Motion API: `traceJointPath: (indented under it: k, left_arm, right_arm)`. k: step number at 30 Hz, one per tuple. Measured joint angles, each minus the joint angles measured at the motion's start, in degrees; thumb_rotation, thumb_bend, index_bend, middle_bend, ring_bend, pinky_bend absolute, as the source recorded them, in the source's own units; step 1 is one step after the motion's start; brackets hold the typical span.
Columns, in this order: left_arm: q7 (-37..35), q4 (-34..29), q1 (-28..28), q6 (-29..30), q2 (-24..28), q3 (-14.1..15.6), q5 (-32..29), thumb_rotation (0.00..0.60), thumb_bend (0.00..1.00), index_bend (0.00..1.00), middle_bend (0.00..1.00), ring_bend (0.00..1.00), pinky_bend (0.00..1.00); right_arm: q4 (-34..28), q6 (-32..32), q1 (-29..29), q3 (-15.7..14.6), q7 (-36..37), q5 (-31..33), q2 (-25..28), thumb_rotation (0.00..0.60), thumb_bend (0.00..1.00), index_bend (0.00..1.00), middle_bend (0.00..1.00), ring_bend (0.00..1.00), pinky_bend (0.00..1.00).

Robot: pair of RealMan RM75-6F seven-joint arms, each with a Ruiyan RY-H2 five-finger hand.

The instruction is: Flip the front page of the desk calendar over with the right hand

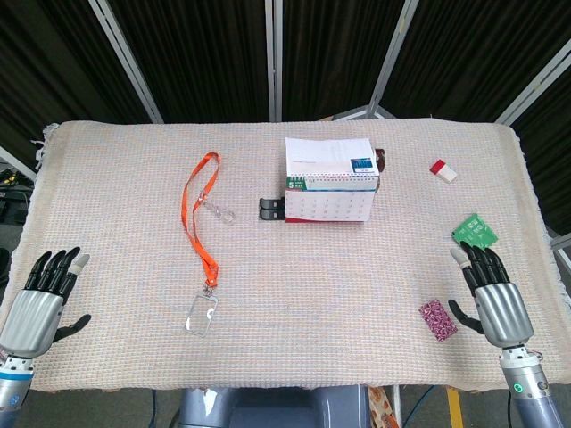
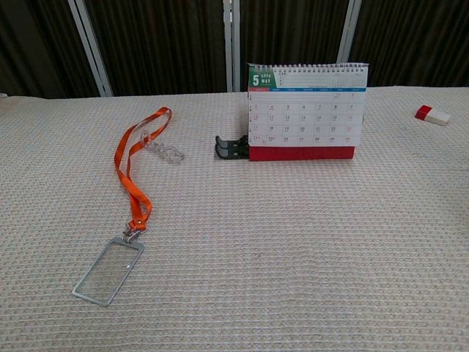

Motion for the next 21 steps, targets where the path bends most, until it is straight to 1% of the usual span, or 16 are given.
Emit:
traceJointPath:
  k: [9,10,11,12,13,14,16,18,19,21]
  left_arm:
    - [0.0,-0.1,0.0,0.1,0.0,-0.1,0.0,0.6,0.09,0.0,0.0,0.0,0.0]
    - [0.0,-0.2,0.0,0.2,0.1,-0.1,0.0,0.6,0.09,0.0,0.0,0.0,0.0]
    - [-0.1,-0.2,0.0,0.3,0.1,-0.2,0.1,0.6,0.09,0.0,0.0,0.0,0.0]
    - [-0.1,-0.2,0.1,0.4,0.1,-0.2,0.1,0.6,0.09,0.0,0.0,0.0,0.0]
    - [-0.2,-0.3,0.1,0.5,0.1,-0.3,0.1,0.6,0.09,0.0,0.0,0.0,0.0]
    - [-0.3,-0.3,0.1,0.6,0.2,-0.3,0.1,0.6,0.09,0.0,0.0,0.0,0.0]
    - [-0.4,-0.2,0.0,0.5,0.2,-0.4,0.1,0.6,0.09,0.0,0.0,0.0,0.0]
    - [-0.5,-0.2,0.0,0.5,0.2,-0.5,0.0,0.6,0.09,0.0,0.0,0.0,0.0]
    - [-0.5,-0.2,-0.1,0.5,0.2,-0.5,0.0,0.6,0.09,0.0,0.0,0.0,0.0]
    - [-0.9,-0.2,0.0,0.6,0.3,-0.7,-0.2,0.6,0.09,0.0,0.0,0.0,0.0]
  right_arm:
    - [-0.4,-0.6,0.2,0.4,-0.3,-0.3,-0.2,0.6,0.24,0.0,0.0,0.0,0.0]
    - [-0.7,-0.8,0.3,0.5,-0.2,-0.2,-0.2,0.6,0.24,0.0,0.0,0.0,0.01]
    - [-1.3,-1.0,0.5,0.7,0.1,-0.2,-0.3,0.6,0.24,0.0,0.03,0.02,0.07]
    - [-1.8,-1.1,0.6,0.9,0.3,-0.1,-0.3,0.6,0.24,0.0,0.06,0.05,0.13]
    - [-2.3,-1.2,0.7,1.1,0.5,0.1,-0.4,0.6,0.24,0.0,0.14,0.13,0.23]
    - [-3.2,-1.4,0.9,1.6,0.8,0.4,-0.6,0.6,0.24,0.0,0.24,0.24,0.34]
    - [-5.0,-1.9,1.4,2.4,1.5,1.4,-1.0,0.6,0.24,0.0,0.4,0.41,0.46]
    - [-7.7,-2.9,2.0,3.5,2.7,2.8,-1.5,0.6,0.25,0.0,0.55,0.56,0.55]
    - [-8.9,-3.5,2.3,3.9,3.5,3.5,-1.8,0.6,0.25,0.0,0.6,0.61,0.58]
    - [-11.9,-5.5,3.3,5.2,6.1,5.6,-2.3,0.6,0.26,0.0,0.64,0.65,0.6]
